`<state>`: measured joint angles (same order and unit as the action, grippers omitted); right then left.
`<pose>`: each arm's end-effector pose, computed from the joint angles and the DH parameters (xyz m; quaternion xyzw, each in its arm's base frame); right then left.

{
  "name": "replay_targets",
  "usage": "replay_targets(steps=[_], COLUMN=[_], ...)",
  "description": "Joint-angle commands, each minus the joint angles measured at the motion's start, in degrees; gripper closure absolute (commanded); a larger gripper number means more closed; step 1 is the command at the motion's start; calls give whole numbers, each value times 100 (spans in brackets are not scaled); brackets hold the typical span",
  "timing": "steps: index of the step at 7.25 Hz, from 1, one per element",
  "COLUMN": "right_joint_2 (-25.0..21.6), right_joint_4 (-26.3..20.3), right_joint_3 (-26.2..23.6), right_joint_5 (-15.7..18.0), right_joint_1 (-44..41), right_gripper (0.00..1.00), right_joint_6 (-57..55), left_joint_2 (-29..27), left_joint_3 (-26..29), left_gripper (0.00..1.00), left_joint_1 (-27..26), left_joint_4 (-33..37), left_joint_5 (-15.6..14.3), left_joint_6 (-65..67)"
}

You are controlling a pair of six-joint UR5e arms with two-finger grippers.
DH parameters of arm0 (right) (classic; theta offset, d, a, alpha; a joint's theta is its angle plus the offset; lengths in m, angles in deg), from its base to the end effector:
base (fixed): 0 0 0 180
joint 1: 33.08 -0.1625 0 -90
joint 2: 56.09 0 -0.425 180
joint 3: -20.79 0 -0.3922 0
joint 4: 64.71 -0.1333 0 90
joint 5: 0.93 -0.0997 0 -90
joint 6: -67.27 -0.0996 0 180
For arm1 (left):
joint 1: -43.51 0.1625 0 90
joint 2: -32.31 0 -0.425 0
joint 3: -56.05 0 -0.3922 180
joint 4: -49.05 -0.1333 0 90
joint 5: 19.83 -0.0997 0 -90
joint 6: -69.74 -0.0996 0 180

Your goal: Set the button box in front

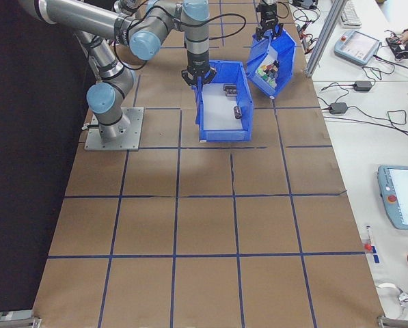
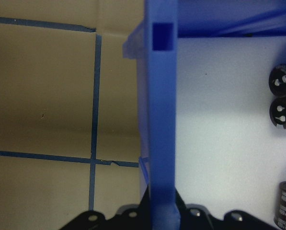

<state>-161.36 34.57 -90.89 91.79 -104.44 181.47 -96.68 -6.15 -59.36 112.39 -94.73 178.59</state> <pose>-0.0004 -0.4034 0.4343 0.7397 -0.6720 -0.0117 0.0324 -0.3276 -0.7190 0.3506 0.7180 -0.6706 -0.0487 0.1799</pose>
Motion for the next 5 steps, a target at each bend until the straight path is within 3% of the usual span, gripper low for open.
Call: replay_targets(steps=[1,2,3,4,5], right_joint_2=[-46,-46,-46,-220,-265], right_joint_4=[-6,-6,-6,-380,-436], right_joint_3=[-56,-56,-56,-64,-73], right_joint_5=[0,0,0,0,0], right_joint_1=[-1,-1,-1,-1,-1], right_gripper=[98,98,98,98,98], right_joint_6=[-3,-3,-3,15,15], left_joint_2=[110,171,311,608,864], left_joint_3=[-125,-169,-161,-178,-178], left_gripper=[49,22,5,1,0], left_joint_1=[74,74,74,135,240], left_joint_4=[21,82,439,1104,1798], left_joint_5=[-129,-304,-332,-376,-533], left_joint_6=[-4,-65,-196,-797,-1334])
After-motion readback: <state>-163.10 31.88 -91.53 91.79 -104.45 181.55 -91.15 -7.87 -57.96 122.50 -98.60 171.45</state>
